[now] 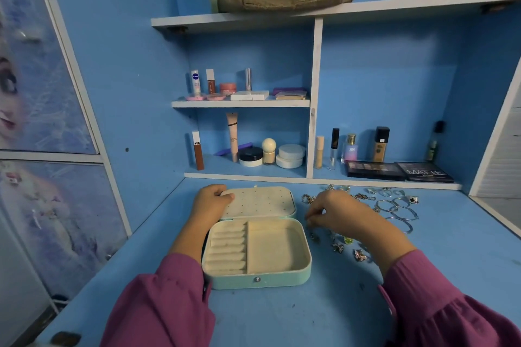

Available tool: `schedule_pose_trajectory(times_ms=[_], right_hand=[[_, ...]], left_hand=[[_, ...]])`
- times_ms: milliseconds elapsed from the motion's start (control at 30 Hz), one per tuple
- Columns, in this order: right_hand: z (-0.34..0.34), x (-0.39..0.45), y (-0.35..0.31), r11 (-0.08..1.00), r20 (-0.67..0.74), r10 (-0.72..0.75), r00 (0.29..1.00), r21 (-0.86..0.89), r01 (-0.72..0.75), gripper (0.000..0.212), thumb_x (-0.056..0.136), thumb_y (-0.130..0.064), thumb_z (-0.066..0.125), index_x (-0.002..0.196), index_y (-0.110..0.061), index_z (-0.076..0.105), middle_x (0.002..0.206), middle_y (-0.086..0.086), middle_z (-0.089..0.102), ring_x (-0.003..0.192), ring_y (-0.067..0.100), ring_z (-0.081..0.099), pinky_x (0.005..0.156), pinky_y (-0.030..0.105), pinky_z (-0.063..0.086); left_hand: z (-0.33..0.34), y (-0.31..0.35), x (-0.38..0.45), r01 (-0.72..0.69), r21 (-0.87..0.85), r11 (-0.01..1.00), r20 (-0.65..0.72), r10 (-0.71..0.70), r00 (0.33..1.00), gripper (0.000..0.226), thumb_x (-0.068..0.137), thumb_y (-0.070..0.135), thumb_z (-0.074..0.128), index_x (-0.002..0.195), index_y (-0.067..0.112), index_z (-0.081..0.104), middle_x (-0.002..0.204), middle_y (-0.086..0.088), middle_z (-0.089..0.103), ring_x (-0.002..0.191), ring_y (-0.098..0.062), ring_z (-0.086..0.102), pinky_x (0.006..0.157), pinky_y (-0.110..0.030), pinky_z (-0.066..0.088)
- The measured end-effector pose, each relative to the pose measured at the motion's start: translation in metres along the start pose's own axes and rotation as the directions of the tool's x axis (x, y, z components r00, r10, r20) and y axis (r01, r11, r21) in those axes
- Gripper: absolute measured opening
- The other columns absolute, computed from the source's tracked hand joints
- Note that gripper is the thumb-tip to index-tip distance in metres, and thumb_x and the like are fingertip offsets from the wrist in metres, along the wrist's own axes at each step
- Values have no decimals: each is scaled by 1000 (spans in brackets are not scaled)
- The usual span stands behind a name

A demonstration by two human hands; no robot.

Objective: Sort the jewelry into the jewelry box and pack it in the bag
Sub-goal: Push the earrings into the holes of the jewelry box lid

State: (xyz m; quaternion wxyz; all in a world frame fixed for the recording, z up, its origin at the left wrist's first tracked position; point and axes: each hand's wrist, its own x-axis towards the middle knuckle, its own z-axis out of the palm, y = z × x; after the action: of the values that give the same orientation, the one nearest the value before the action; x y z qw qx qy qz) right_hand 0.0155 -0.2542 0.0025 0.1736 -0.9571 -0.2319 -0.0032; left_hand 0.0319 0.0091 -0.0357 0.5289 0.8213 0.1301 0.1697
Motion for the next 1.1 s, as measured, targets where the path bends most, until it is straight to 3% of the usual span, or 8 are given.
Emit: schedule_pose_trajectory(times_ms=[100, 333, 400, 533, 633, 800, 967, 1100], right_hand=[[5, 3, 1, 999, 27, 8, 1000, -51, -7, 15, 85, -20, 66, 95, -23, 76, 96, -5, 70, 88, 14, 62, 83, 33, 52], [13, 4, 2, 995, -32, 6, 999, -97, -9, 14, 89, -20, 56, 93, -19, 69, 97, -1, 66, 86, 16, 60, 79, 34, 53], [14, 3, 0, 1000, -113, 18, 993, -4, -18, 11, 93, -19, 52, 91, -19, 63, 92, -1, 64, 79, 14, 57, 72, 28, 50], [18, 10, -15, 962, -250, 70, 966, 274, 1, 14, 93, -12, 52, 97, -17, 65, 87, -2, 63, 76, 11, 55, 60, 11, 39], [26, 20, -33, 940, -237, 51, 970, 341, 33, 21, 93, -13, 54, 108, -15, 68, 94, -4, 64, 86, 11, 58, 66, 10, 39], [30, 42, -67, 901, -286, 43, 957, 426, 87, 14, 87, -9, 61, 96, -12, 71, 81, -8, 61, 70, -1, 53, 59, 0, 38], [31, 72, -98, 807, -304, 89, 948, 580, 110, 6, 85, -13, 68, 83, -18, 68, 76, -8, 63, 73, 5, 57, 63, 7, 41], [36, 89, -110, 813, -335, 80, 939, 567, 133, 1, 85, -17, 68, 85, -17, 68, 71, -12, 57, 72, 5, 52, 63, 14, 40]], left_hand=[[0, 0, 0, 13, -36, 999, 4, -13, 1000, 38, 85, 6, 68, 121, 1, 60, 122, -13, 61, 112, -25, 58, 90, -24, 41], [-10, 4, -3, 6, -282, 959, -15, -11, 1000, 29, 87, 0, 62, 114, 10, 65, 111, -5, 64, 105, -18, 60, 85, -23, 49], [-13, 7, -4, -11, -338, 941, -28, 2, 1000, 30, 89, 0, 59, 118, 10, 64, 110, -5, 64, 99, -15, 61, 77, -16, 47], [-18, 8, -4, -5, -435, 900, -14, -1, 1000, 31, 89, 0, 58, 119, 6, 64, 111, -8, 69, 102, -22, 64, 89, -31, 50], [-20, 7, -2, -3, -441, 898, 1, 3, 1000, 28, 89, 2, 57, 114, 8, 68, 108, -6, 71, 100, -22, 65, 89, -33, 51], [-20, 7, -2, -12, -459, 888, 1, 14, 1000, 23, 89, 2, 58, 105, 14, 70, 102, -3, 72, 99, -22, 66, 93, -38, 51], [-23, 8, -1, -19, -479, 877, 4, 23, 1000, 24, 87, 2, 60, 99, 17, 73, 99, -6, 73, 92, -24, 66, 91, -43, 51], [-23, 9, -1, -22, -490, 871, 5, 28, 1000, 23, 86, 1, 60, 100, 16, 73, 95, -9, 74, 92, -28, 67, 88, -45, 51]])
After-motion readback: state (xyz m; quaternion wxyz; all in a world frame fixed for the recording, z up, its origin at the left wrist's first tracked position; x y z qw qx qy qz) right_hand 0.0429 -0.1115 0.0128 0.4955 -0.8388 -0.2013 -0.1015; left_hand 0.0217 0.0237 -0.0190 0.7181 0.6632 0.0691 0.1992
